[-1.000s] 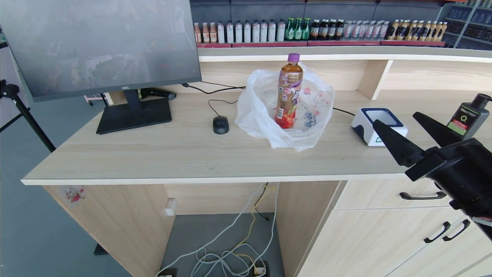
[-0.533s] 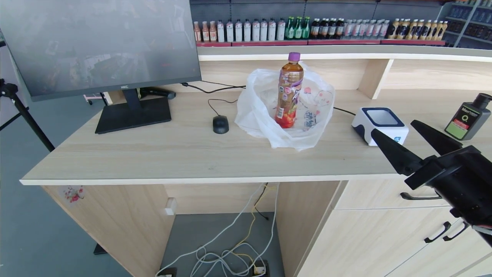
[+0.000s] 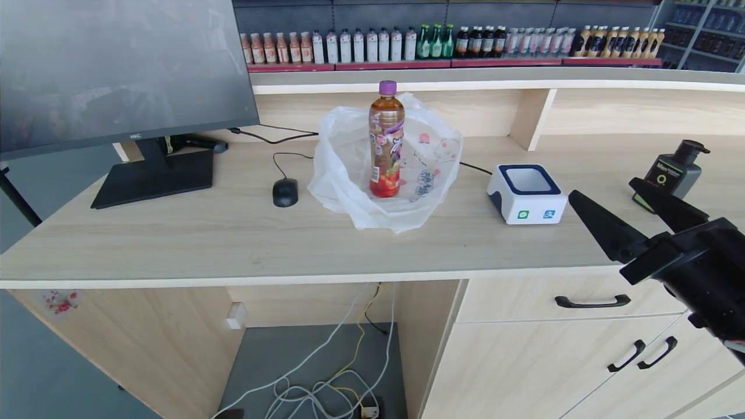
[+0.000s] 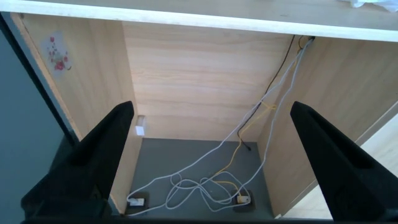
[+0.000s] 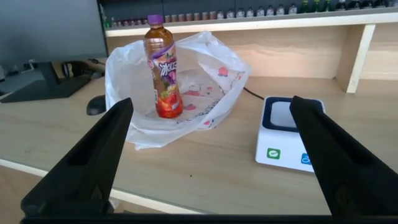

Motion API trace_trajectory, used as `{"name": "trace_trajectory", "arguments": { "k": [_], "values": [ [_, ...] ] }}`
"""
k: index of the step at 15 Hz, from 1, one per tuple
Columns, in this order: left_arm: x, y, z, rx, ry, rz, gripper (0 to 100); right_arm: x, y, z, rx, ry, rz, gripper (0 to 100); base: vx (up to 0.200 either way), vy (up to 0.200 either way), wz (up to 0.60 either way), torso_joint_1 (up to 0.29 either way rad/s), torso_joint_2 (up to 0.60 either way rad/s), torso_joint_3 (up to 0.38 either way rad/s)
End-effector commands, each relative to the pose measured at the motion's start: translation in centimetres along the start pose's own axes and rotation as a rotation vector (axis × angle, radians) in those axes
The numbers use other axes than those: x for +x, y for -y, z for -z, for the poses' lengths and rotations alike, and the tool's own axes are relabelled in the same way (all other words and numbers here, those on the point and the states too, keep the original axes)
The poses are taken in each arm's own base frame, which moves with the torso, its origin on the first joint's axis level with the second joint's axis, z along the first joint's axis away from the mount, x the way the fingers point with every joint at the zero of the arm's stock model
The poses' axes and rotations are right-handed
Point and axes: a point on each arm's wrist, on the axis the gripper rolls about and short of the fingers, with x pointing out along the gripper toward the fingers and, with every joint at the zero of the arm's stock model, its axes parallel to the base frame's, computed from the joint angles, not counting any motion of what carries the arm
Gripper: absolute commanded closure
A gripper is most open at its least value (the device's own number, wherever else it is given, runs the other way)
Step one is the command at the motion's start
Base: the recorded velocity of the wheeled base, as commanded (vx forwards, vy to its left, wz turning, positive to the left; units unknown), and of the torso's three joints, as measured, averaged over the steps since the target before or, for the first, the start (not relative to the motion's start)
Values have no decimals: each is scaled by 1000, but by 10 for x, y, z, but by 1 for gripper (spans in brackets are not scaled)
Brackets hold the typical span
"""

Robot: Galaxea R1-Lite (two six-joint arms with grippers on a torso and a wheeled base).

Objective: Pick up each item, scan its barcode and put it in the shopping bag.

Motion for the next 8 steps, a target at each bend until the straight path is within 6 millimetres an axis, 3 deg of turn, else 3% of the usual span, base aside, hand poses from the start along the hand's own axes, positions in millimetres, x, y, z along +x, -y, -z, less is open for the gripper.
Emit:
{"name": "trace_trajectory", "arguments": {
  "k": [1,8],
  "values": [
    [0,0,0,-1,0,0,0,1,0,-2,1,10,1,0,0,-200,0,7,2,2],
    [0,0,0,-2,0,0,0,0,0,1,0,-4,0,0,0,-200,0,2,0,0]
  ]
}}
